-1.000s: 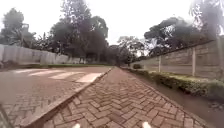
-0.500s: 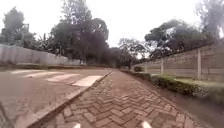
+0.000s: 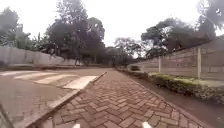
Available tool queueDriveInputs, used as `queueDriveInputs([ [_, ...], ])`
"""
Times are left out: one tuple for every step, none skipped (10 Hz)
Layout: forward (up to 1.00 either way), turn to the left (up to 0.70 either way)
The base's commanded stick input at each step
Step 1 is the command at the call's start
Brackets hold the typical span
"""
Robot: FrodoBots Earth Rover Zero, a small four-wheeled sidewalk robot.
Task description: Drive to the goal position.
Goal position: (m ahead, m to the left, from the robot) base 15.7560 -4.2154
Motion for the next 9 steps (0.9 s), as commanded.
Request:
queueDriveInputs([
  [0.70,0.00],
  [0.70,0.00],
  [0.70,0.00],
  [0.70,0.00],
  [0.70,0.02],
  [0.70,0.04],
  [0.70,0.00],
  [0.70,0.00],
  [0.70,-0.35],
])
